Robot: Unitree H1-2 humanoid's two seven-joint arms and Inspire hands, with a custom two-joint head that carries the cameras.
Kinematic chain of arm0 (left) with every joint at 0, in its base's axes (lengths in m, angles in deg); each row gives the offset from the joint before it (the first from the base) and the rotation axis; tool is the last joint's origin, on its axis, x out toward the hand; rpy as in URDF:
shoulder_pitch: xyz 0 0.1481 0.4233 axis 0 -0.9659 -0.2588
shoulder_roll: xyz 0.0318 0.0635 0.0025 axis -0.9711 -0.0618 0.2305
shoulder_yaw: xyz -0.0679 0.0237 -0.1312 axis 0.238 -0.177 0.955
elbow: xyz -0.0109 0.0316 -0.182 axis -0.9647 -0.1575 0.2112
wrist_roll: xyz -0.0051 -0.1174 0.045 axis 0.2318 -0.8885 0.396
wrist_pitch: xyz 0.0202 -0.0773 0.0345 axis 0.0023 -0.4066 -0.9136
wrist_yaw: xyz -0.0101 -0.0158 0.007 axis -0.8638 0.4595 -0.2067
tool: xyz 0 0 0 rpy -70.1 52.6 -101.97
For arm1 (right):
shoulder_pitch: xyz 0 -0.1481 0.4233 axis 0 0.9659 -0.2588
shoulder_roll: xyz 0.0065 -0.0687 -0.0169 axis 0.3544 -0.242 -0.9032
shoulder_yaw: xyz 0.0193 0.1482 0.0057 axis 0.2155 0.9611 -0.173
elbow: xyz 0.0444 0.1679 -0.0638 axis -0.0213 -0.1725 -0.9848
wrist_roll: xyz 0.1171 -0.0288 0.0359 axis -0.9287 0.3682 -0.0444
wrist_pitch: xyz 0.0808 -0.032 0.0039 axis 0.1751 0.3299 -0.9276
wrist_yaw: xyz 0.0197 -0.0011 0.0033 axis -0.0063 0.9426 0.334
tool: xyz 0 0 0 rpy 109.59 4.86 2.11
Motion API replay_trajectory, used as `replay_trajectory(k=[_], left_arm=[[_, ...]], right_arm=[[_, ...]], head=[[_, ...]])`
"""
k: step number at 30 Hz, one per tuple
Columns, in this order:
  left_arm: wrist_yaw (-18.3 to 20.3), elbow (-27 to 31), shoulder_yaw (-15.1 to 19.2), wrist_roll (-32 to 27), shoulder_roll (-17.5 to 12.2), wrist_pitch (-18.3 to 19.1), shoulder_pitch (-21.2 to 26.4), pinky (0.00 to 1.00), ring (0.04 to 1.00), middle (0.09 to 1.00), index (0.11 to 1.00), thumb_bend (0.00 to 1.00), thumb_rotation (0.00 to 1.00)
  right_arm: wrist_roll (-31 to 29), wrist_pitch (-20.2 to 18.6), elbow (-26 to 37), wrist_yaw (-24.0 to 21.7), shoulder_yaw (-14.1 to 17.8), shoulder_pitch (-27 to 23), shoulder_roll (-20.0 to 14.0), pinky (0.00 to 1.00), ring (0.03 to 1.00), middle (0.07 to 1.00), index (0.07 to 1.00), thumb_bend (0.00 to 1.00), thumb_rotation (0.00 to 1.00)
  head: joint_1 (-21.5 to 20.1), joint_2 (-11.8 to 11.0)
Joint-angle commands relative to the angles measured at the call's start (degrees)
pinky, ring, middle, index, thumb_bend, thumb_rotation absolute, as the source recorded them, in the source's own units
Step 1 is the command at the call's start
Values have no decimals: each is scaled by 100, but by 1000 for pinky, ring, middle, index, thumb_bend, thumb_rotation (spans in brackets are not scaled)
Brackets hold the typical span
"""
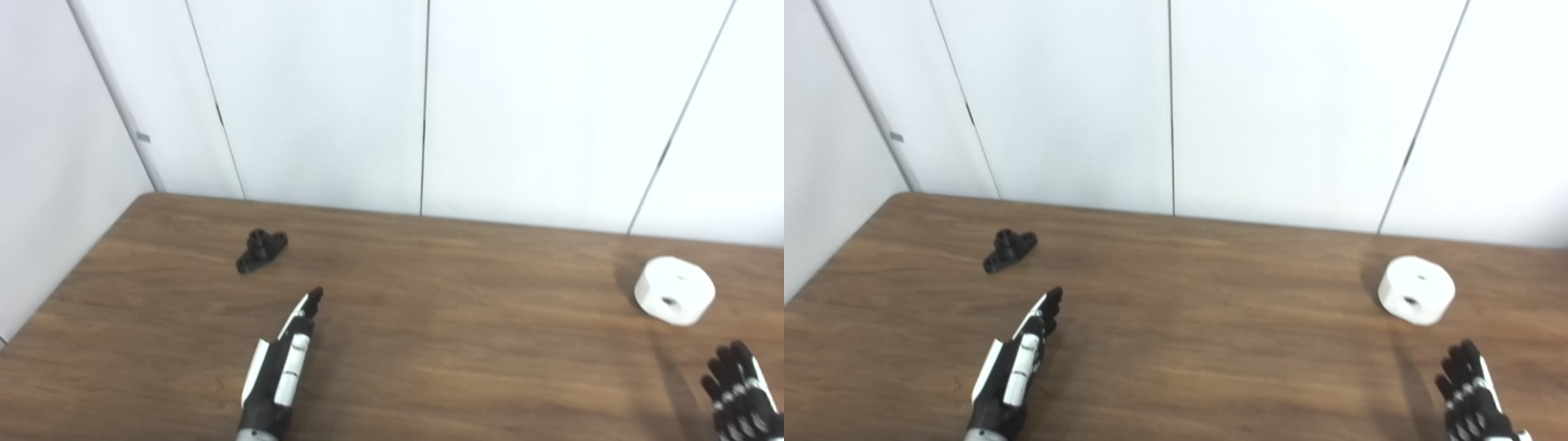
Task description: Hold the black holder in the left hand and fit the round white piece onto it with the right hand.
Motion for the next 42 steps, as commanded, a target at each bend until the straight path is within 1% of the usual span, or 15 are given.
replay_trajectory(k=[1, 5, 12, 15, 17, 18, 19, 23, 25, 27, 31, 34, 37, 38, 42], left_arm=[[-79, -213, -79, 50, 250, -279, -20, 1000, 996, 980, 948, 502, 1000], [-105, -336, -91, -12, 312, -475, 15, 1000, 997, 974, 940, 448, 1000], [-74, -400, -29, -47, 369, -502, 38, 1000, 1000, 980, 945, 410, 997], [-88, -367, -37, 38, 358, -483, 44, 1000, 1000, 979, 942, 414, 961], [-79, -322, -65, 172, 308, -450, 50, 994, 1000, 987, 951, 440, 908], [-89, -252, -62, 202, 310, -372, 46, 991, 1000, 988, 954, 441, 897], [-123, -126, -51, 307, 307, -200, 39, 983, 1000, 986, 946, 431, 817], [-339, 537, 63, 1236, 202, 693, 89, 944, 969, 971, 938, 536, 650], [-364, 786, 185, 1480, 106, 961, 199, 908, 954, 966, 940, 576, 561], [-347, 976, 354, 1564, -7, 1213, 358, 883, 939, 958, 935, 590, 477], [-258, 1217, 658, 1465, -292, 1675, 673, 882, 940, 967, 939, 613, 375], [-290, 1222, 881, 1514, -563, 1967, 936, 848, 924, 948, 926, 661, 374], [-256, 1073, 1074, 1343, -830, 1953, 1118, 781, 888, 935, 932, 686, 365], [-235, 1025, 1127, 1282, -908, 1962, 1174, 782, 890, 940, 937, 685, 360], [-234, 889, 1218, 1432, -1182, 2267, 1460, 918, 936, 954, 915, 701, 345]], right_arm=[[-15, 156, -523, -51, 11, 22, 10, 1000, 1000, 1000, 1000, 612, 1000], [-44, 216, -646, -123, 32, -19, -31, 1000, 1000, 1000, 1000, 632, 1000], [-73, 168, -659, -146, 21, -43, -56, 1000, 1000, 1000, 1000, 638, 1000], [-62, 156, -637, -146, 24, -47, -64, 1000, 1000, 1000, 1000, 619, 1000], [-47, 114, -610, -124, 30, -43, -64, 1000, 1000, 1000, 1000, 618, 1000], [-60, 92, -595, -112, 40, -40, -61, 1000, 1000, 1000, 1000, 618, 1000], [-67, 99, -596, -100, 51, -44, -51, 1000, 1000, 1000, 1000, 618, 1000], [-58, 64, -568, -64, 72, -36, -55, 1000, 1000, 1000, 1000, 609, 1000], [-80, 47, -563, -62, 80, -37, -59, 1000, 1000, 1000, 1000, 609, 1000], [-130, 93, -579, -103, 76, -43, -68, 1000, 1000, 1000, 1000, 596, 1000], [-91, 22, -513, -74, 65, -26, -70, 1000, 1000, 1000, 1000, 596, 1000], [-22, -10, -479, -57, 52, -9, -75, 1000, 1000, 1000, 1000, 605, 1000], [-28, -9, -457, -65, 50, 2, -64, 1000, 1000, 1000, 1000, 590, 1000], [-33, -16, -448, -65, 48, 3, -59, 1000, 1000, 1000, 1000, 586, 1000], [-91, -23, -413, -71, 47, 18, -28, 1000, 1000, 1000, 1000, 568, 1000]], head=[[96, -37], [100, -70], [88, -44], [95, -24], [93, -1], [77, 21], [77, 21], [122, 74], [159, 96], [167, 107], [168, 128], [154, 149], [137, 162], [125, 169], [75, 194]])
